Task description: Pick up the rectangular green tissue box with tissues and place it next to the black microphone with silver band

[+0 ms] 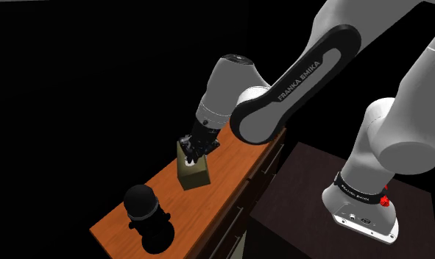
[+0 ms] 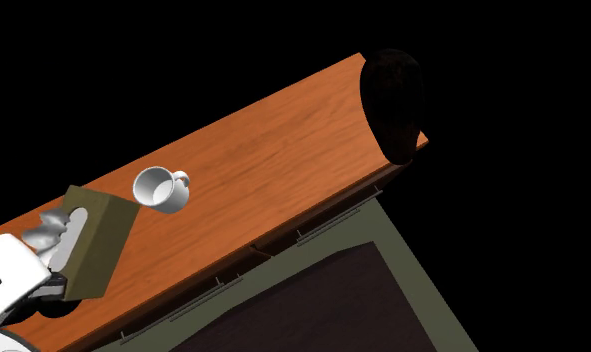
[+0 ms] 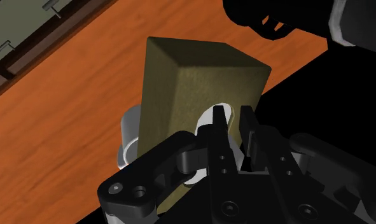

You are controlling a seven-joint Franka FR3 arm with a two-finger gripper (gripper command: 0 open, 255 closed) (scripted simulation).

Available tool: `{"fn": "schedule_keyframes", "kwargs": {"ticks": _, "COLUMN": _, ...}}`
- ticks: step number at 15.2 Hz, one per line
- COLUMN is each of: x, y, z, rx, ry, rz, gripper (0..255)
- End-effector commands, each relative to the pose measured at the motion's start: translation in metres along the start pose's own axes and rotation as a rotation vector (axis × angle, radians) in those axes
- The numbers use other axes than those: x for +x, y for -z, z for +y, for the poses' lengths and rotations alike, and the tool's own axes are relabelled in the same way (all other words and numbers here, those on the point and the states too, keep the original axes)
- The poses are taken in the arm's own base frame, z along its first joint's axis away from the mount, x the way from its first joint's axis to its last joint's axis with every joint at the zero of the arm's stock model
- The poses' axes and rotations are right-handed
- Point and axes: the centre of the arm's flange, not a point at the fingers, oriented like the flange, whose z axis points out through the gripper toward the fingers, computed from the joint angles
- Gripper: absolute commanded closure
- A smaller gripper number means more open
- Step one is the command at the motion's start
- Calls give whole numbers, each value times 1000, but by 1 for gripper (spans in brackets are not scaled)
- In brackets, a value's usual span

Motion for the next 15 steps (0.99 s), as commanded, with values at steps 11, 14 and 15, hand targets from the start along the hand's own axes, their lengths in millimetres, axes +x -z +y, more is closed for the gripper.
{"fn": "schedule_keyframes", "kwargs": {"ticks": 11, "x": -10, "y": -59, "z": 23, "rx": 1, "ry": 0, "rz": 0, "gripper": 255}}
{"fn": "schedule_keyframes", "kwargs": {"ticks": 14, "x": -13, "y": -73, "z": 29, "rx": 1, "ry": 0, "rz": 0, "gripper": 255}}
{"fn": "schedule_keyframes", "kwargs": {"ticks": 15, "x": -14, "y": -78, "z": 30, "rx": 1, "ry": 0, "rz": 0, "gripper": 255}}
